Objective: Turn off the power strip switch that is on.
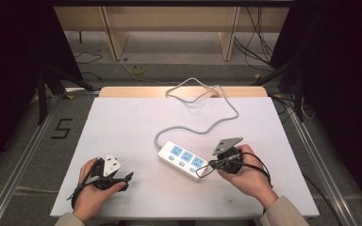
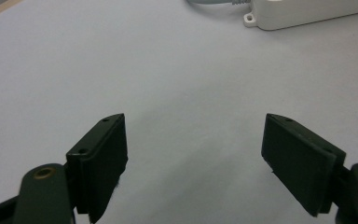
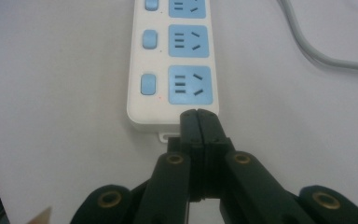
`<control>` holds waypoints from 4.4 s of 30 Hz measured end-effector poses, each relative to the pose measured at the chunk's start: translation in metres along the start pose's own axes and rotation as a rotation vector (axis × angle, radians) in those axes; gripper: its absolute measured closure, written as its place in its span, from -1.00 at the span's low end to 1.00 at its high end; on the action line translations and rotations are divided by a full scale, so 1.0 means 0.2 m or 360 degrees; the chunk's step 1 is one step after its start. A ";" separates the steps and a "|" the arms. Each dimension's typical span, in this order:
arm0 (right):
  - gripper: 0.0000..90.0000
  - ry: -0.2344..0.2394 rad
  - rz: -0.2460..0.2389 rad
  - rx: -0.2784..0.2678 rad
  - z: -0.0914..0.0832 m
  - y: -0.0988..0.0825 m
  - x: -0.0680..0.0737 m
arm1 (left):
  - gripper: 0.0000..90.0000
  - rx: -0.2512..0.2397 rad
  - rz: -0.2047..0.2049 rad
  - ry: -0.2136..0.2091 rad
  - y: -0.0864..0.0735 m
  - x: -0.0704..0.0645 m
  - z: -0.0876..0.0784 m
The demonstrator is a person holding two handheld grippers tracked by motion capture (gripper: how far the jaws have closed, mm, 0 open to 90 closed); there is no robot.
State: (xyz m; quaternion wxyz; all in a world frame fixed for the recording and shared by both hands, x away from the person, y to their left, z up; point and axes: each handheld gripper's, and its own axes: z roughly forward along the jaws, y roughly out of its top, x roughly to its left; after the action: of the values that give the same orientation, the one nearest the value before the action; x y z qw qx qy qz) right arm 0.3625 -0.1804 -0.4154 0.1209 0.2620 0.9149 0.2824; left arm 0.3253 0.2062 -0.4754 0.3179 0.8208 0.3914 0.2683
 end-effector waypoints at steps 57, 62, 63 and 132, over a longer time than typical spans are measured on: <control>1.00 0.0092 -0.0054 0.0051 0.11 0.17 0.05 | -0.50 -0.0002 0.0000 0.0001 0.00 0.00 0.00; 1.00 0.0103 -0.0057 0.0059 0.12 0.18 0.05 | -0.50 -0.0004 0.0000 0.0000 0.00 0.00 0.00; 1.00 0.0099 -0.0059 0.0064 0.12 0.18 0.05 | -0.50 -0.0004 0.0001 0.0000 0.00 0.00 0.00; 1.00 0.0143 -0.0083 0.0142 0.24 0.22 0.09 | -0.50 -0.0011 0.0002 0.0001 0.00 0.00 0.00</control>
State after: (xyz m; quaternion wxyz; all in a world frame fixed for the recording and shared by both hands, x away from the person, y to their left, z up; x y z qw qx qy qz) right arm 0.3829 -0.1171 -0.4309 0.0751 0.2303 0.9376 0.2496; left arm 0.3253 0.2061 -0.4743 0.3204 0.8200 0.3900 0.2700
